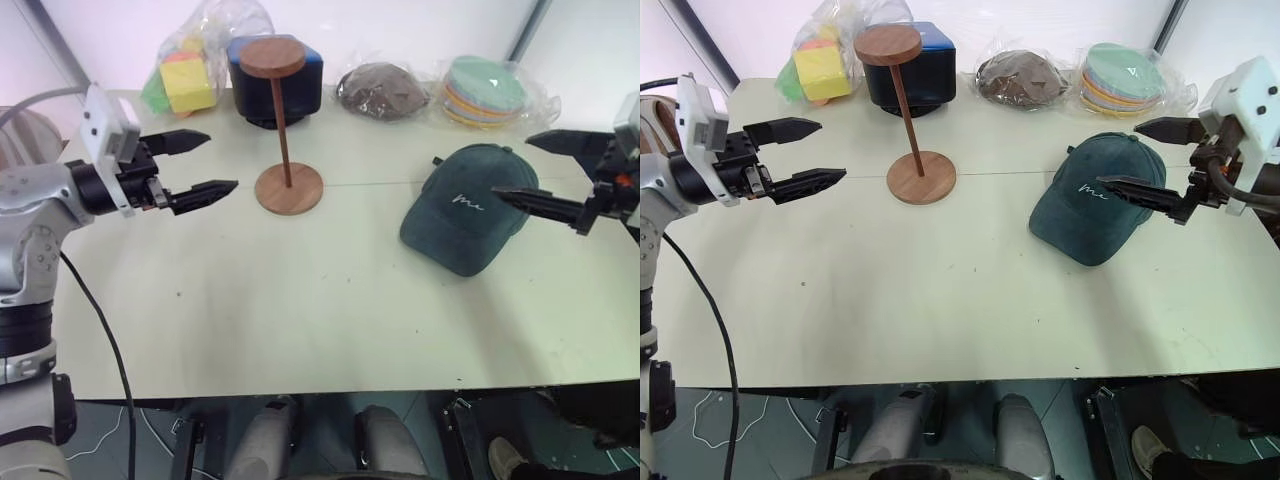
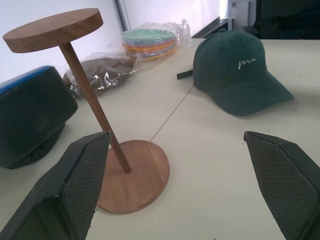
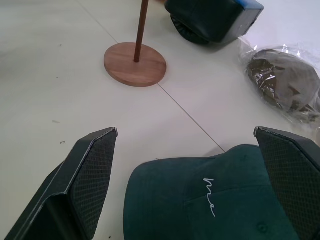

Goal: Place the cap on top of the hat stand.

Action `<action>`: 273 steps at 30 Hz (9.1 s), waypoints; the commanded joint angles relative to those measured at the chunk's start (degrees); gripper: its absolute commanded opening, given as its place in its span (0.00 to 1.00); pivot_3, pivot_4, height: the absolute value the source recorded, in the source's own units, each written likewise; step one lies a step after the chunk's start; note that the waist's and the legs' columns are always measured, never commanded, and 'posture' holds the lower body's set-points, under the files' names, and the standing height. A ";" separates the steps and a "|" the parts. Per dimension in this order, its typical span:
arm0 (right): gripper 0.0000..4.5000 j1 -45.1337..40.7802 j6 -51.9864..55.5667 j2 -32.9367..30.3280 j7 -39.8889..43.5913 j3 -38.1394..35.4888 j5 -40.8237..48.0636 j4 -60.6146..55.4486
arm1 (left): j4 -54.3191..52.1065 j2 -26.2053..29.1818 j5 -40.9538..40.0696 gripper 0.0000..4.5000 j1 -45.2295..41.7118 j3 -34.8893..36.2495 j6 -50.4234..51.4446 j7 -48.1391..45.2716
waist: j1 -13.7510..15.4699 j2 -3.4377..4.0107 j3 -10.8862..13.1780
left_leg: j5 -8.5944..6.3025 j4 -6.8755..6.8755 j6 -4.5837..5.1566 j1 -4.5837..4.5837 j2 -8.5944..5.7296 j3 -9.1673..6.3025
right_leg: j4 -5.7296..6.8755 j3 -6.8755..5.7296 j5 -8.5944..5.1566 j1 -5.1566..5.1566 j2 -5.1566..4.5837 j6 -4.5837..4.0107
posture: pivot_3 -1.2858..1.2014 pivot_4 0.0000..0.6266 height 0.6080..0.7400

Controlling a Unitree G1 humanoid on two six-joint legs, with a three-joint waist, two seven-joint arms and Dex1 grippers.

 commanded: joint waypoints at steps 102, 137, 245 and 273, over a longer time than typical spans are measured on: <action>1.00 35.66 -44.85 36.34 -53.18 22.40 -74.84 2.15 | -17.57 1.20 -4.65 1.00 15.34 5.92 6.85 8.47 | 0.17 -0.12 -0.13 | 0.02 0.15 -0.06 0.34 -0.02 -0.04 | 0.16 0.01 0.00 0.15 0.08 0.01 | 0.52 0.24 1.00; 1.00 30.96 -29.62 41.11 -59.83 24.13 -82.52 8.00 | -17.81 2.16 -4.57 1.00 14.65 5.72 6.10 9.79 | 0.81 -0.42 -0.31 | -0.03 -0.03 -0.04 1.02 -0.05 -0.06 | -0.07 -0.01 -0.01 0.85 0.04 0.00 | 0.52 0.24 1.00; 0.01 -17.66 -41.97 64.10 -75.22 45.01 -85.31 19.18 | 12.79 -17.30 9.85 1.00 13.47 -0.36 -14.76 16.34 | -0.44 -0.51 -0.36 | 0.42 -0.94 -0.73 0.91 -0.05 -0.01 | 0.02 0.14 -0.01 0.10 0.10 -0.02 | 0.52 0.24 1.00; 0.01 -14.50 -37.91 65.40 -76.31 49.29 -88.88 22.21 | 11.03 -16.71 9.67 1.00 16.26 0.45 -14.11 16.97 | -0.55 -0.52 -0.36 | 0.43 -0.96 -0.75 0.91 -0.05 -0.01 | 0.03 0.14 -0.01 0.07 0.11 -0.03 | 0.52 0.24 1.00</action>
